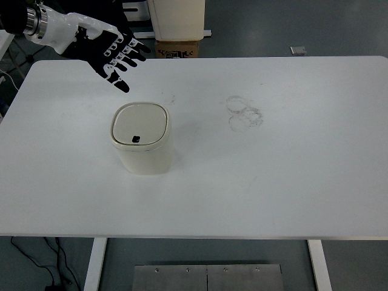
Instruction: Close trash bin
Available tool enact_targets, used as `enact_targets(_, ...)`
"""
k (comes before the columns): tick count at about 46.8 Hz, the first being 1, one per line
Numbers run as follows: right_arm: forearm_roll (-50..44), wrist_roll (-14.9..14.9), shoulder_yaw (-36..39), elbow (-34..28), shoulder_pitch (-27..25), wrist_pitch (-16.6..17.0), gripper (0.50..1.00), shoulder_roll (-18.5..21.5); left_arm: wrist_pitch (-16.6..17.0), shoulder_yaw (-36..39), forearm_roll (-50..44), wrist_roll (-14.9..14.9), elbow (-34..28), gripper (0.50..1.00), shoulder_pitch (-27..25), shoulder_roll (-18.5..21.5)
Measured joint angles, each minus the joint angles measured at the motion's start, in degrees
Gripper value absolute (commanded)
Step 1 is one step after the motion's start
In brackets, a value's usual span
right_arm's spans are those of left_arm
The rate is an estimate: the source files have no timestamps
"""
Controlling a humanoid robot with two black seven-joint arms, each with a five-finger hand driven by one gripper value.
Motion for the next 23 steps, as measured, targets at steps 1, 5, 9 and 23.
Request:
enact_targets(1,0.0,0.0,0.0,0.0,-0.01,0.01,0.991,0.0,0.0,-0.19,-0.54,0.0,0.37,1.0,0.41,0.07)
enact_targets(5,0.0,-0.03,0.0,0.0,-0.01,0.0,0.991,0.0,0.0,-1.2,-2.05,0.0,1.6,1.0,1.94,1.19)
enact_targets(9,0.0,-0.04,0.01,0.0,-0.01,0.0,0.991,0.0,0.0,-2.96,-2.41,0.0,2.7,1.0,3.8,2.49)
enact_targets(23,-0.01,-0.04,0.0,0.0,-0.01,0.0,0.991,0.0,0.0,-18.42,-2.91,-1.2,5.87,1.0,16.04,7.8)
